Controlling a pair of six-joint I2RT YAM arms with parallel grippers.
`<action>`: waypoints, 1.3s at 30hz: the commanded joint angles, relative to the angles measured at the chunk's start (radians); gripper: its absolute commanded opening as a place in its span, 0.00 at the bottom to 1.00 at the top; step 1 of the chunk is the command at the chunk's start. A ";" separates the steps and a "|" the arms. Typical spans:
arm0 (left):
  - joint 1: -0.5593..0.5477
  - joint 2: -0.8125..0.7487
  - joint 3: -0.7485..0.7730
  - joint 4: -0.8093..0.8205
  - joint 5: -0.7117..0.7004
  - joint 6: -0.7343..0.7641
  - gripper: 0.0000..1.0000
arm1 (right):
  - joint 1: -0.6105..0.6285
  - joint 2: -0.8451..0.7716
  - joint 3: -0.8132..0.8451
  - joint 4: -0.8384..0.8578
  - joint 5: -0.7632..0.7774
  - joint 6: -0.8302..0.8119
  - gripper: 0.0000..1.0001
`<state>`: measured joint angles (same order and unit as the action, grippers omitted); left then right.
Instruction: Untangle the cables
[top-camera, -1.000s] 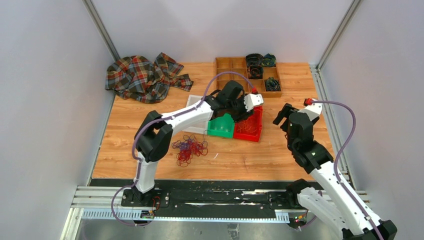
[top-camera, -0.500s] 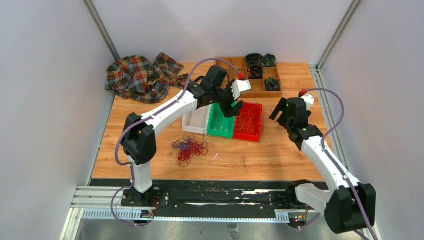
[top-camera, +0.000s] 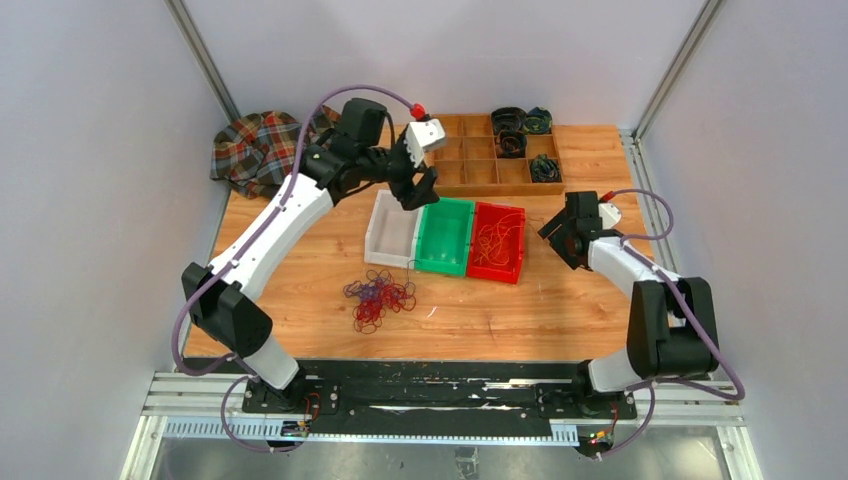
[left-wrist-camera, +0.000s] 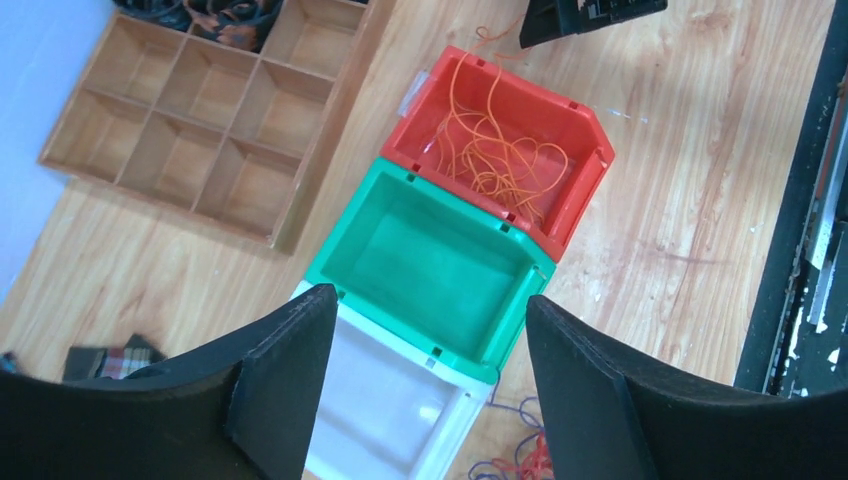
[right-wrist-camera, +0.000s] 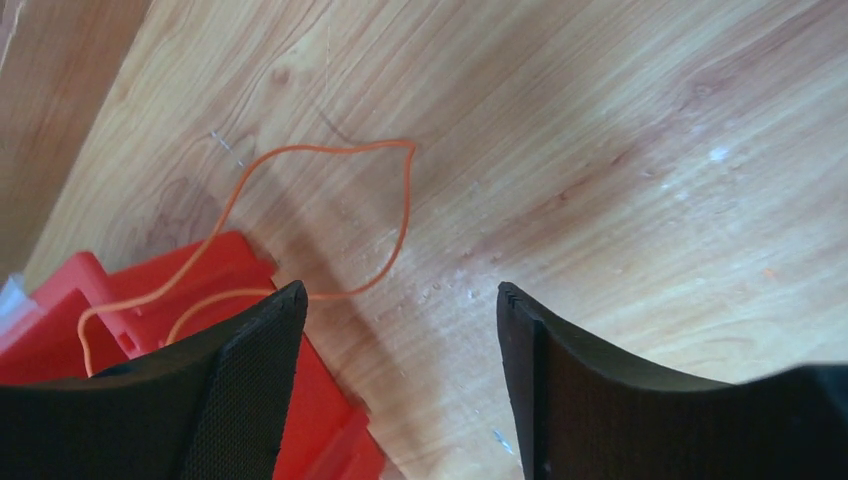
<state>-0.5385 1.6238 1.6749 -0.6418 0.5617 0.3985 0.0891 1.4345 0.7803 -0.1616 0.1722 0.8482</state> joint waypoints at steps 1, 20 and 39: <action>0.030 -0.046 -0.012 -0.076 0.010 0.014 0.73 | -0.018 0.071 0.042 0.068 0.006 0.149 0.67; 0.102 -0.179 -0.069 -0.121 0.010 0.040 0.66 | -0.027 0.079 0.086 0.218 -0.018 0.000 0.01; 0.126 -0.257 -0.207 -0.009 0.005 0.014 0.65 | 0.386 0.042 0.224 0.001 0.016 -0.529 0.01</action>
<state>-0.4267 1.4078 1.4902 -0.7002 0.5560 0.4141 0.4068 1.4334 0.9405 -0.0517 0.1753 0.4374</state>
